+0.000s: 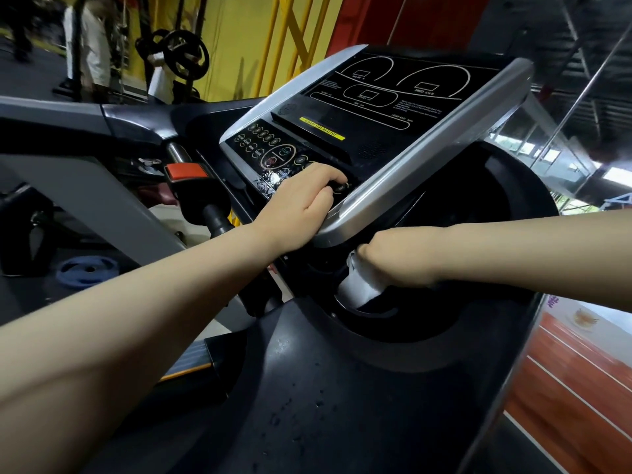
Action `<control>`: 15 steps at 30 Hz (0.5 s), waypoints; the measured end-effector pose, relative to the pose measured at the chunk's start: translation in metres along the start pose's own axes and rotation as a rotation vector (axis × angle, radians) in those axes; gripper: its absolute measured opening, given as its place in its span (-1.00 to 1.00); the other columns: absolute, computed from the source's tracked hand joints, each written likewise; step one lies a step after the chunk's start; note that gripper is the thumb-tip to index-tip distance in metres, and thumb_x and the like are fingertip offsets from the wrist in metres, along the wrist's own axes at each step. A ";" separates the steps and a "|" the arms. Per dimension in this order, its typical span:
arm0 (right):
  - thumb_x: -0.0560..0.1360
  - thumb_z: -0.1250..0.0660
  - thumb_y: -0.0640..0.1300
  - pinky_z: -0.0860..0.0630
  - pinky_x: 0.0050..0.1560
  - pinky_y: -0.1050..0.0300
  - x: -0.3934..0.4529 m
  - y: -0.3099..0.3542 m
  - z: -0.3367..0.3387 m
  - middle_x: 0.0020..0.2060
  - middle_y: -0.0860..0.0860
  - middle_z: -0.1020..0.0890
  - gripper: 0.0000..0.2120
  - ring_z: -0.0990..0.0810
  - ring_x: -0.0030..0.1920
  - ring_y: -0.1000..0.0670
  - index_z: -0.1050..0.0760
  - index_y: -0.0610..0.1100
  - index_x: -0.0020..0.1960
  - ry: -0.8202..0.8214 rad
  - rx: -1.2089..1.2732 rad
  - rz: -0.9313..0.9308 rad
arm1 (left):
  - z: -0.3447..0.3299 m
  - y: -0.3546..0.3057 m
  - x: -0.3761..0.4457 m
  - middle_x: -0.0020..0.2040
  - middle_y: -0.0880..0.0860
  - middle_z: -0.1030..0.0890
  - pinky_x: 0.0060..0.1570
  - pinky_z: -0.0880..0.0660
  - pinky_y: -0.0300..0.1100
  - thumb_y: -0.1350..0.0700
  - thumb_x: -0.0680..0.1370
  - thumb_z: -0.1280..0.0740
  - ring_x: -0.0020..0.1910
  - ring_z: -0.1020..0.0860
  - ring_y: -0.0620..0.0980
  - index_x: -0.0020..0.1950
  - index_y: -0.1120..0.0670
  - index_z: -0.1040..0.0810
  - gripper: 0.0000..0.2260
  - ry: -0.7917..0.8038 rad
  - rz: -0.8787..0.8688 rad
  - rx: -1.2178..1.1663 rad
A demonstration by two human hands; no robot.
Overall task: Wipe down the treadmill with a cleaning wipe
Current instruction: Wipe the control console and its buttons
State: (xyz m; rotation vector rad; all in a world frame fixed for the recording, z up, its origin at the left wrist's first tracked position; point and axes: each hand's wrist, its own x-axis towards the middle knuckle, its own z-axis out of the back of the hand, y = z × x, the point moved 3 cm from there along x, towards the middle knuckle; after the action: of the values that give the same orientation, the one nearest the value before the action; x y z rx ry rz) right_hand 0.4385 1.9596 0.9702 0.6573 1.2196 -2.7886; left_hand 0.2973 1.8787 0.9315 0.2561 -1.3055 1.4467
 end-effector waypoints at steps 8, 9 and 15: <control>0.55 -0.18 -0.12 -0.39 0.11 0.07 0.026 0.041 0.019 0.09 -0.09 -0.59 -0.74 -0.54 0.13 -0.14 -0.52 -0.16 0.16 -0.056 -0.062 0.477 | 0.000 -0.002 0.001 0.18 -0.03 -0.53 0.28 -0.37 -0.02 0.12 0.59 -0.05 0.19 -0.47 -0.07 0.28 0.06 -0.50 -0.66 0.002 0.006 -0.012; 0.54 -0.04 -0.08 -0.41 0.06 0.04 0.024 0.041 0.022 0.11 -0.06 -0.59 -0.63 -0.54 0.13 -0.13 -0.52 -0.14 0.18 -0.091 -0.143 0.519 | 0.001 -0.001 0.001 0.18 -0.03 -0.53 0.28 -0.37 -0.02 0.12 0.60 -0.05 0.19 -0.47 -0.08 0.28 0.05 -0.50 -0.66 0.001 0.012 -0.016; 0.51 0.10 0.07 -0.54 -0.20 0.00 0.012 0.040 0.023 -0.02 0.01 -0.66 -0.47 -0.63 -0.04 -0.14 -0.59 -0.09 0.08 -0.226 -0.200 0.652 | 0.001 0.002 0.000 0.18 -0.04 -0.52 0.26 -0.38 0.02 0.11 0.60 -0.05 0.19 -0.47 -0.07 0.28 0.02 -0.50 -0.67 0.003 0.018 -0.015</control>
State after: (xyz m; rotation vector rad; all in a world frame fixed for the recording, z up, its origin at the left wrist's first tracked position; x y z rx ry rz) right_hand 0.4264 1.9179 0.9514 0.5724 0.9930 -2.1083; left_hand 0.2950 1.8783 0.9305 0.2324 -1.3194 1.4516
